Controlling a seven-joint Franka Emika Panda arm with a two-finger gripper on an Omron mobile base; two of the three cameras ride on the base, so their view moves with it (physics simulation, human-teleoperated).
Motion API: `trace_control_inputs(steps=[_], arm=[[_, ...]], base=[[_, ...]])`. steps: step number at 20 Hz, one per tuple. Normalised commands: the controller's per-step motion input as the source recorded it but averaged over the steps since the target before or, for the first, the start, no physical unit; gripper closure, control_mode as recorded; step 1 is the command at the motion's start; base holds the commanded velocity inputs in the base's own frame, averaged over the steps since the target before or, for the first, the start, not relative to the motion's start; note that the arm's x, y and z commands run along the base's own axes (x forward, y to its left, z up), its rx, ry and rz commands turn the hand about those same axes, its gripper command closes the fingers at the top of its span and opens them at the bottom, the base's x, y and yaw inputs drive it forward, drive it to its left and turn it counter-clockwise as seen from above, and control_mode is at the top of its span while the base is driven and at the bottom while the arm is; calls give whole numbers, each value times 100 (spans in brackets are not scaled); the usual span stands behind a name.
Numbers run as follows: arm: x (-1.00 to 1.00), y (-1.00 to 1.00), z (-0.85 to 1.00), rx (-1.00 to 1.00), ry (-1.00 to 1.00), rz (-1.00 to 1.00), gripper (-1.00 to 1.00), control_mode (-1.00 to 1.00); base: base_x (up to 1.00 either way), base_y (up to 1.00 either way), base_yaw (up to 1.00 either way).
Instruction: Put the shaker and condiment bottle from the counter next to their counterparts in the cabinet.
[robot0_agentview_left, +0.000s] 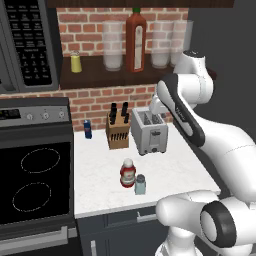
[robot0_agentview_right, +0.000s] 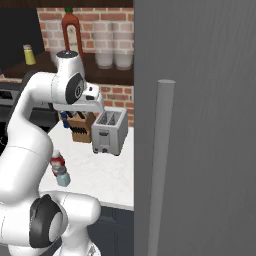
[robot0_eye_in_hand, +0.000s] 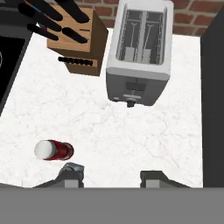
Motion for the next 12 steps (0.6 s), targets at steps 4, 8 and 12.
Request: trace_control_inputs(steps=[4,8,12], arm=[[0,0,-1,0,0,0,-100,-100],[0,1,-9,2,0,0,-100,-100],[-14,9,-11,4,0,2,-100,-100]], base=[[0,0,0],[0,0,0],[0,0,0]])
